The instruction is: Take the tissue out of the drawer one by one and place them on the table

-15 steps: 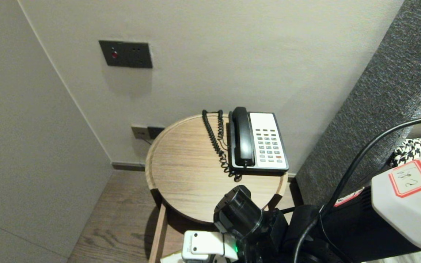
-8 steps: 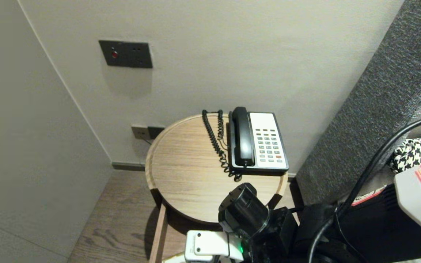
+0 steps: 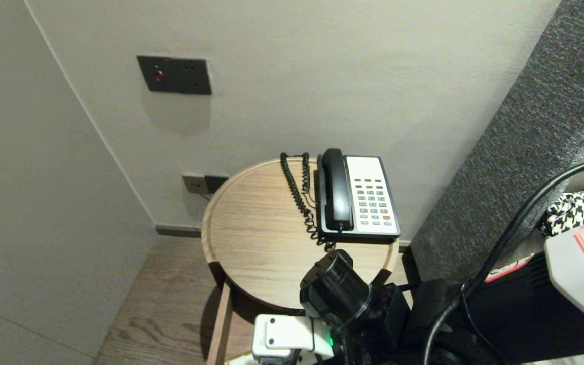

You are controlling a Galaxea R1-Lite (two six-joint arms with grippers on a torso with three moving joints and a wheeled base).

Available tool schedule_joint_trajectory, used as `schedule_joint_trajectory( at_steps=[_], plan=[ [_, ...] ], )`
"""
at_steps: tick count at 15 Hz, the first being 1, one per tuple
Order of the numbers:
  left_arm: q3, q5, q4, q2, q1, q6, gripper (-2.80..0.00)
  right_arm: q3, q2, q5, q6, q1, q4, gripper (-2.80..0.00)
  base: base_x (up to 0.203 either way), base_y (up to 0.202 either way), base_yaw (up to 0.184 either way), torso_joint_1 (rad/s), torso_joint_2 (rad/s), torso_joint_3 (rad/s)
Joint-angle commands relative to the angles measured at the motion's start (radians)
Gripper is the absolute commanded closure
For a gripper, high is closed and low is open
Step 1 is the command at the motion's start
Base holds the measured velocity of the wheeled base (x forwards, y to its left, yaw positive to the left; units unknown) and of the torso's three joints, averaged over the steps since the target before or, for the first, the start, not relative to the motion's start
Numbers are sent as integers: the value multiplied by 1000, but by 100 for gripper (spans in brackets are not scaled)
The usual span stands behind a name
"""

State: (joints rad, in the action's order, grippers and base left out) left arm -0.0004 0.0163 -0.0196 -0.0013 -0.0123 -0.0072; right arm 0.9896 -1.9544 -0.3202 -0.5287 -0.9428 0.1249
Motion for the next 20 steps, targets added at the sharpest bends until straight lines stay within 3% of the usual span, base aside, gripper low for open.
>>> schedule_joint_trajectory(
  at_steps=[1, 19, 20],
  plan=[
    [0, 1, 0, 0, 0, 0, 0, -4, -20, -2, -4, -1, 1, -280, 0, 0, 0, 0, 0, 0],
    [0, 1, 0, 0, 0, 0, 0, -38, -52, -2, -4, 1, 4, -280, 0, 0, 0, 0, 0, 0],
    [0, 1, 0, 0, -1, 0, 0, -37, -52, -2, -4, 1, 6, -259, 0, 0, 0, 0, 0, 0]
  ],
)
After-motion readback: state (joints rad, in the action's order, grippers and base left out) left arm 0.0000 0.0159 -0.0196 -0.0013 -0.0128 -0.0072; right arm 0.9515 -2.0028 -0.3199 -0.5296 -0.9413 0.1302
